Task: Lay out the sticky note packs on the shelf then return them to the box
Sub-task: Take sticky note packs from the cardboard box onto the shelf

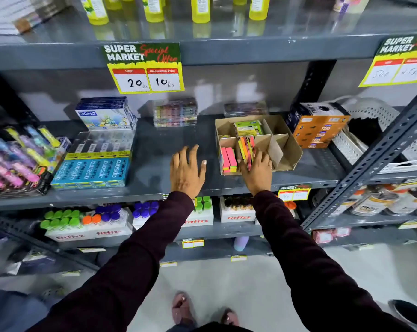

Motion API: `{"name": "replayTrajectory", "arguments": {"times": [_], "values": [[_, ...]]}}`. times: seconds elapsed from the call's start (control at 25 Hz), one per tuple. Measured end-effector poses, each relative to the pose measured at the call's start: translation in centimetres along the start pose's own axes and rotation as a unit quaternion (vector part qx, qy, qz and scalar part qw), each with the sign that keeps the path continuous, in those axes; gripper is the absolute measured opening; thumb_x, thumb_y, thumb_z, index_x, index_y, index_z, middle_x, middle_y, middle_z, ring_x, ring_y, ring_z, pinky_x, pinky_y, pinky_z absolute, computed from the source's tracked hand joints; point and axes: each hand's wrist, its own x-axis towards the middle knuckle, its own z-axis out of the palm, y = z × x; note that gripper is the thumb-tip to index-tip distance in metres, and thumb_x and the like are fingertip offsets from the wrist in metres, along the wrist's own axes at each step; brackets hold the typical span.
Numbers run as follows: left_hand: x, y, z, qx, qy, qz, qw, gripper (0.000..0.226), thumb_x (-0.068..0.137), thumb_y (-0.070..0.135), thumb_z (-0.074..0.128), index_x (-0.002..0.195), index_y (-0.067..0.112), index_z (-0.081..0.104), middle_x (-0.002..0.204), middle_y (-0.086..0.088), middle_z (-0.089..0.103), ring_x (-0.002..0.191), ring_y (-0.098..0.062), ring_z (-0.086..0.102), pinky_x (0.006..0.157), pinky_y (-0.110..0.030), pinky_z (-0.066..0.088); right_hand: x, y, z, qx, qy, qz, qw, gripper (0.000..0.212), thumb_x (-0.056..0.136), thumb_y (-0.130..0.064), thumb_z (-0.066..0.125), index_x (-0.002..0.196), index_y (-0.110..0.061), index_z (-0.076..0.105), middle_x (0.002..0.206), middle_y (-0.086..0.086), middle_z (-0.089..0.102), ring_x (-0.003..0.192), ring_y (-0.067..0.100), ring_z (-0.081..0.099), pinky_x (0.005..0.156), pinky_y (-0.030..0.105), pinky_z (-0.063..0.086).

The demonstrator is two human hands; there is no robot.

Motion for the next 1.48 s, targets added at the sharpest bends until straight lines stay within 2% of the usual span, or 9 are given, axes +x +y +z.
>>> {"name": "replayTrajectory", "arguments": {"times": [0.2,0.44,0.68,0.84,0.96,1.04,1.16,1.28,1.48], "values": [[-0.1,-2.5,0.6,0.000,-0.017,0.009,1.000,0.048,0.089,0.039,0.033,0.125,0.009,0.045,0.121,-0.022,0.053,0.106,-0.037,0.049,0.094,-0.046,0.043,0.4,1.8,0.4,0.058,0.022,-0.006,0.998,0.054,0.098,-0.026,0.048,0.143,-0.001,0.032,0.136,0.025,0.044,0.123,0.039,0.046,0.104,0.049,0.042],[-0.4,-7.2,-0.1,-0.002,-0.026,-0.020,0.999,0.050,0.088,0.041,0.033,0.123,0.008,0.046,0.120,-0.020,0.055,0.103,-0.037,0.051,0.087,-0.047,0.046,2.4,0.6,-0.1,0.124,0.020,0.093,0.988,0.083,0.085,-0.021,0.069,0.148,-0.004,0.018,0.138,0.023,0.052,0.122,0.038,0.054,0.098,0.046,0.048],[0.6,-10.4,-0.5,-0.001,-0.038,-0.040,0.999,0.052,0.086,0.043,0.034,0.124,0.009,0.045,0.118,-0.019,0.056,0.101,-0.036,0.050,0.089,-0.046,0.044,1.9,-6.1,-2.1,0.180,0.177,0.097,0.963,0.069,0.084,-0.029,0.067,0.138,-0.002,0.034,0.118,0.019,0.064,0.106,0.032,0.061,0.089,0.039,0.048],[-0.1,-12.5,-0.3,-0.019,-0.064,-0.046,0.997,0.063,0.084,0.050,0.033,0.127,0.004,0.042,0.118,-0.022,0.058,0.103,-0.040,0.052,0.089,-0.048,0.044,2.0,-12.1,0.2,0.215,0.072,0.014,0.974,0.072,0.075,-0.027,0.077,0.128,0.005,0.039,0.116,0.022,0.064,0.104,0.035,0.062,0.087,0.039,0.048],[-1.4,-14.2,0.0,-0.031,-0.116,-0.044,0.992,0.094,0.079,0.075,0.022,0.126,-0.003,0.043,0.124,-0.026,0.056,0.111,-0.041,0.051,0.095,-0.049,0.043,1.6,-13.4,4.2,0.186,-0.007,0.045,0.982,0.072,0.075,-0.029,0.076,0.127,0.004,0.037,0.117,0.022,0.064,0.104,0.038,0.063,0.080,0.041,0.051],[-2.3,-15.6,0.4,-0.021,-0.167,0.015,0.986,0.114,0.067,0.087,0.017,0.132,-0.005,0.038,0.137,-0.025,0.045,0.126,-0.038,0.042,0.105,-0.048,0.036,1.6,-13.5,5.7,0.202,-0.039,0.093,0.974,0.066,0.079,-0.028,0.073,0.126,0.002,0.037,0.119,0.021,0.063,0.108,0.037,0.062,0.085,0.039,0.049],[-2.4,-17.1,0.6,0.024,-0.237,0.081,0.968,0.122,0.059,0.087,0.037,0.140,-0.003,0.023,0.150,-0.020,0.023,0.138,-0.032,0.023,0.113,-0.043,0.018,1.4,-13.5,6.9,0.122,-0.060,0.112,0.984,0.065,0.088,-0.032,0.063,0.133,0.004,0.032,0.133,0.025,0.049,0.116,0.041,0.055,0.094,0.041,0.046],[-2.0,-17.7,1.6,0.081,-0.246,0.091,0.962,0.116,0.063,0.056,0.073,0.142,-0.001,0.010,0.153,-0.019,0.012,0.141,-0.030,0.014,0.114,-0.039,0.010,0.4,-13.3,7.7,-0.069,-0.047,0.049,0.995,0.059,0.093,-0.040,0.051,0.132,0.002,0.038,0.137,0.024,0.040,0.122,0.041,0.048,0.094,0.042,0.047],[-1.7,-17.8,2.9,0.156,-0.217,0.075,0.961,0.109,0.056,0.042,0.084,0.137,-0.002,0.027,0.145,-0.018,0.037,0.132,-0.030,0.038,0.108,-0.039,0.028,-0.3,-13.5,8.8,-0.202,-0.036,0.020,0.978,0.051,0.090,-0.037,0.058,0.130,-0.007,0.051,0.144,0.024,0.044,0.133,0.043,0.040,0.099,0.052,0.043]]}}
